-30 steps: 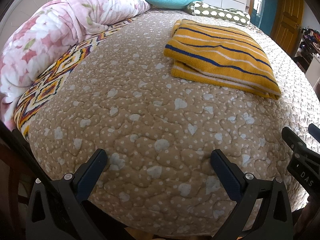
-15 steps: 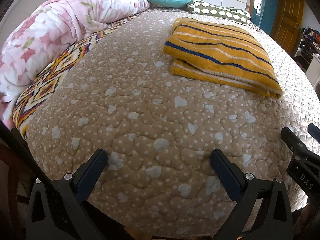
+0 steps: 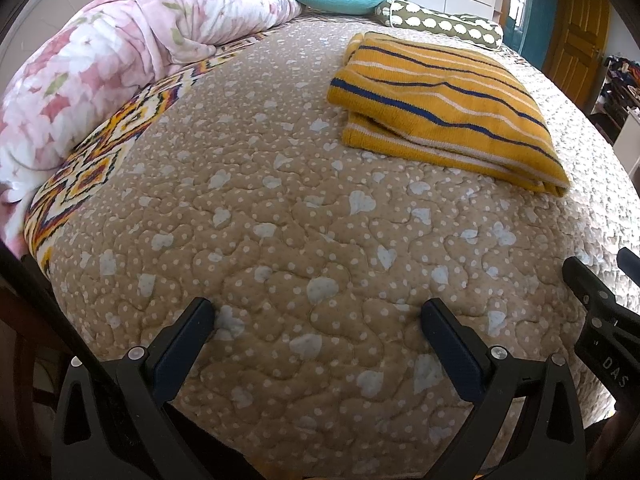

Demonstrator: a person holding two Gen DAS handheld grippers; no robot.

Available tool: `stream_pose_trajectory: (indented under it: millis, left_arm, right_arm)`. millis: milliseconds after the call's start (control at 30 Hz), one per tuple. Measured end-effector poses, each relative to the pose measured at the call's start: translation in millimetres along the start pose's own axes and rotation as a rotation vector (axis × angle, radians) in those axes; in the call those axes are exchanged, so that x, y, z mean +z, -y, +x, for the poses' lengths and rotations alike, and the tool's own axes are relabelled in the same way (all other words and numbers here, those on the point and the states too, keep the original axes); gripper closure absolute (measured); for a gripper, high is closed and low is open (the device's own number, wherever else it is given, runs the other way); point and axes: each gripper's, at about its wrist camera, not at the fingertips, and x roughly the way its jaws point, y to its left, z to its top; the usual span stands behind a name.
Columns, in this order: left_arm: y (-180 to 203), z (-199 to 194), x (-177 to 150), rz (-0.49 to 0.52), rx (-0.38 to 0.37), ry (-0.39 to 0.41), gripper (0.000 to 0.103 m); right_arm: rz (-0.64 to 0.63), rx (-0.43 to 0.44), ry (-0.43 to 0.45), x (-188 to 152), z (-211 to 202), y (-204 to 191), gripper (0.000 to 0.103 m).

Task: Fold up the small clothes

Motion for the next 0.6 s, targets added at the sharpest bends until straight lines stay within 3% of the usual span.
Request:
stream_pose_trajectory:
  millis: [600]
  left_arm:
    - [-2, -5, 10, -0.024, -0.042, 0.050, 0.000]
  right_arm:
    - [-0.027, 0.104, 0.062, -2, -9, -11, 0.016]
